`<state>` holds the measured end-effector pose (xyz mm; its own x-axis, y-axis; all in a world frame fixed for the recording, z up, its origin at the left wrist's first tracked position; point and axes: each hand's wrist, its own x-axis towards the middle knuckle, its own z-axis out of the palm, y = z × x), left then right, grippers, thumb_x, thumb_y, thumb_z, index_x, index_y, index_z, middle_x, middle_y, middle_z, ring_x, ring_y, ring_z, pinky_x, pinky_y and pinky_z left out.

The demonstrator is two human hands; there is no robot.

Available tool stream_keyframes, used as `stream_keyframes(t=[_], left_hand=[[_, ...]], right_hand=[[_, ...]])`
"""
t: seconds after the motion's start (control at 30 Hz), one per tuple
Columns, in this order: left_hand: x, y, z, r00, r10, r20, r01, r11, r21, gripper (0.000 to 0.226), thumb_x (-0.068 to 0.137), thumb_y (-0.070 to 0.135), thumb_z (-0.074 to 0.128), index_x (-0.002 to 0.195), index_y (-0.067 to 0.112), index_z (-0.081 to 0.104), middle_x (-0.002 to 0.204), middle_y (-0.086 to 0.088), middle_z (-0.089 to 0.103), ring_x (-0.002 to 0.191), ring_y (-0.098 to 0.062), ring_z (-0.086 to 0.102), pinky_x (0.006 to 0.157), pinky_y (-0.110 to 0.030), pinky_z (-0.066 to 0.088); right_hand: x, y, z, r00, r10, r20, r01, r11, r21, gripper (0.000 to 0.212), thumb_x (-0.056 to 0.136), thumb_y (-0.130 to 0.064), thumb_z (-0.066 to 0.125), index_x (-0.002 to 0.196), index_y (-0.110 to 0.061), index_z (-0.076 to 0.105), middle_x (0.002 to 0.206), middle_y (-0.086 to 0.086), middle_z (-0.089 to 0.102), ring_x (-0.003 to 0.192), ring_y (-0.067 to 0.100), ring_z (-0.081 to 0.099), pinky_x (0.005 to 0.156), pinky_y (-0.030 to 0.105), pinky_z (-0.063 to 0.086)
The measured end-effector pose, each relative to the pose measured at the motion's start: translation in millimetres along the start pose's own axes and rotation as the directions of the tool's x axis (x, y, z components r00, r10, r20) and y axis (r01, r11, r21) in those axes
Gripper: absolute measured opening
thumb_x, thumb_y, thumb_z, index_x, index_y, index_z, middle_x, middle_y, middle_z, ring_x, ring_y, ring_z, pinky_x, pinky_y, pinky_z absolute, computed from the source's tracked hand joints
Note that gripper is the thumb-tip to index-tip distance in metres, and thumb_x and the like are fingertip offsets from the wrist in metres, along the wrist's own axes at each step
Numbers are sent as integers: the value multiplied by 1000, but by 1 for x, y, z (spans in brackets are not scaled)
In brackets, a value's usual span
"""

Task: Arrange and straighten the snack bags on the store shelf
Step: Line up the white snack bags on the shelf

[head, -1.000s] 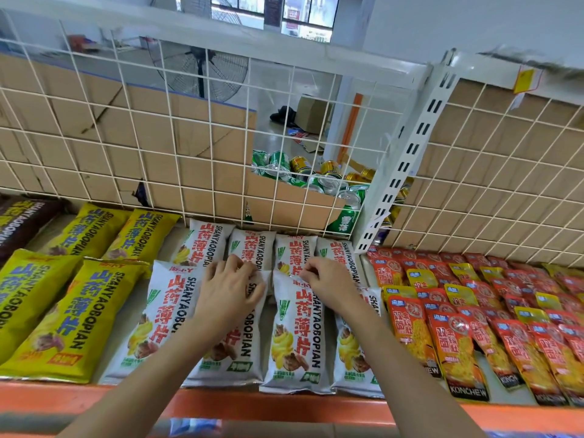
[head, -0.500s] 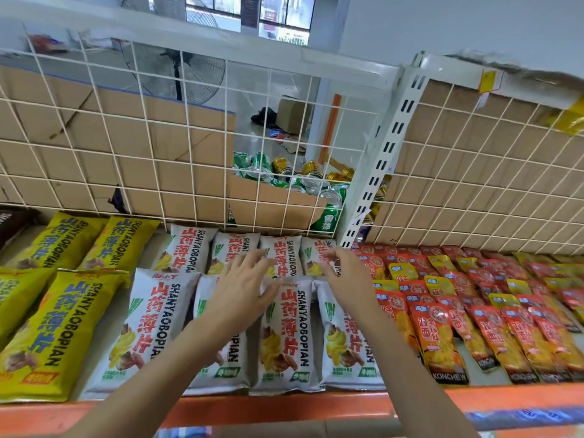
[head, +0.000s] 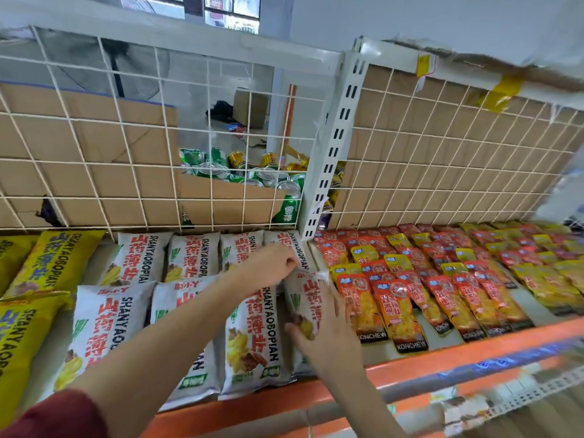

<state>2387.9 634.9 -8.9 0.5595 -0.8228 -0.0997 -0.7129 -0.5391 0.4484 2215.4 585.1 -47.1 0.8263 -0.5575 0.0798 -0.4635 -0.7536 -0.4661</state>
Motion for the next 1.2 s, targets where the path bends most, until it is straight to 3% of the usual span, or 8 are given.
stream_keyframes(t=[0.2, 0.33, 0.43, 0.6, 0.83, 0.97, 1.1, 1.2], left_hand=[[11, -6, 7, 999, -20, 27, 19, 999, 37, 18, 94, 27, 51, 87, 13, 60, 79, 8, 57, 66, -1, 51, 59, -16, 39], [11, -8, 9, 1000, -30, 11, 29, 996, 79, 20, 96, 25, 45, 89, 15, 60, 91, -2, 63, 83, -15, 58, 81, -29, 42], [13, -12, 10, 999, -42, -11, 43, 995, 90, 22, 97, 24, 43, 92, 13, 61, 94, -4, 64, 90, -19, 57, 92, -35, 31], [12, -14, 13, 998, -20, -57, 26, 995, 97, 20, 96, 21, 43, 89, 14, 61, 91, -2, 63, 88, -18, 55, 94, -35, 29], [0, -13, 8, 980, 74, -187, -57, 994, 93, 12, 94, 22, 47, 89, 20, 58, 94, 4, 61, 88, -14, 56, 91, -33, 41], [-11, -24, 1, 954, 121, -274, -124, 992, 5, 14, 93, 21, 50, 102, 18, 60, 104, 3, 62, 87, -11, 57, 79, -30, 49], [-25, -24, 2, 960, 150, -238, -153, 988, 6, 23, 95, 24, 47, 114, 18, 58, 106, 1, 57, 84, -13, 51, 76, -29, 42], [-35, -22, 7, 970, 146, -193, -150, 989, -7, 29, 95, 27, 46, 121, 18, 54, 122, 0, 54, 106, -20, 52, 90, -37, 43]], right_hand=[[-18, -4, 4, 998, 58, 12, -57, 994, -89, 97, 75, -67, 45, 147, -25, -5, 156, -2, 1, 142, 21, 14, 111, 38, 25], [-23, -5, 11, 996, 50, -73, -65, 974, -219, 110, 43, -66, 70, 137, -19, 38, 134, 5, 51, 111, 25, 60, 77, 37, 55], [-26, -5, 12, 994, 42, -97, -66, 962, -264, 107, 36, -71, 64, 129, -20, 49, 124, 2, 60, 98, 21, 67, 67, 33, 56], [-28, -5, 12, 992, 60, -115, -92, 949, -301, 103, 44, -72, 58, 132, -20, 46, 128, 2, 58, 102, 21, 65, 71, 34, 56], [-28, -2, 13, 1000, 13, -27, -19, 966, -257, 100, 68, -63, 57, 146, -27, 6, 154, 2, 20, 136, 25, 33, 103, 43, 38], [-29, 1, 17, 995, 26, -101, -54, 957, -286, 106, 47, -69, 66, 136, -19, 40, 131, 4, 55, 109, 23, 62, 76, 36, 55], [-30, -1, 14, 989, -20, -144, -24, 955, -296, 100, 49, -68, 63, 133, -17, 45, 129, 3, 57, 108, 21, 62, 73, 32, 56], [-30, -1, 14, 992, -24, -121, -14, 954, -299, 96, 54, -65, 62, 135, -16, 43, 133, 5, 54, 111, 22, 60, 75, 32, 55]])
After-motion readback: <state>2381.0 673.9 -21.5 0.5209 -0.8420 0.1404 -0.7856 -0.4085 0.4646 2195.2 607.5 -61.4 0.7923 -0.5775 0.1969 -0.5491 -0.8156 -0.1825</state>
